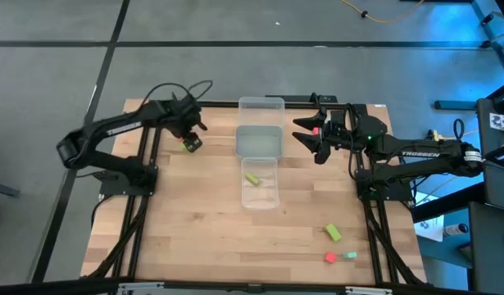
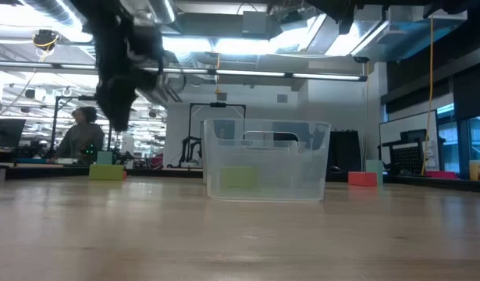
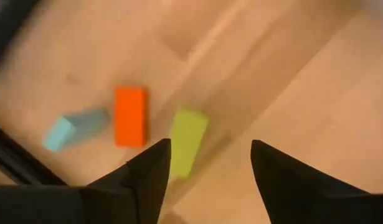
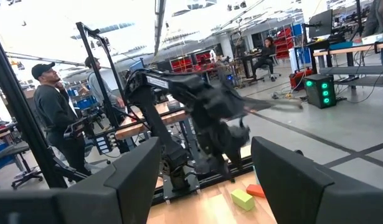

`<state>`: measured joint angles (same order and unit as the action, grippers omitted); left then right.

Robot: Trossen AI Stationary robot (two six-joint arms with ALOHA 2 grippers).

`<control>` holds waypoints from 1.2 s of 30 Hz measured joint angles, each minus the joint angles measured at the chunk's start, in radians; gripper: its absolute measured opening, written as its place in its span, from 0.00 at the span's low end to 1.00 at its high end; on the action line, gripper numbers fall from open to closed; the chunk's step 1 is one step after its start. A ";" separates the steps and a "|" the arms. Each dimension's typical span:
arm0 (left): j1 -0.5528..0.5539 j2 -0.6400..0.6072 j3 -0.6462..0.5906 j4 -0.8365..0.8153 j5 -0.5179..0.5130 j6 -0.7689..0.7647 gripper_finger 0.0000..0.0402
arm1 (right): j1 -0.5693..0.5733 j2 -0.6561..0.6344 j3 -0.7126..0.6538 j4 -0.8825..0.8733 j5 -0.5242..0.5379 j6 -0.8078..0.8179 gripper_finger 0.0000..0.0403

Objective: Sort & place blocks by color
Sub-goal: Put the top green block into the bottom transparent bin

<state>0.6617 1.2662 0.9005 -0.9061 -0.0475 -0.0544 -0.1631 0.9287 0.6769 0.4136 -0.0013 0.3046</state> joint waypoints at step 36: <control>0.038 0.367 -0.012 0.056 -0.041 0.224 0.68 | 0.000 0.000 0.000 -0.030 0.001 0.032 0.63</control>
<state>0.6994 1.6333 0.8890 -0.8504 -0.0883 0.1692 -0.1631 0.9287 0.6769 0.3832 -0.0006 0.3363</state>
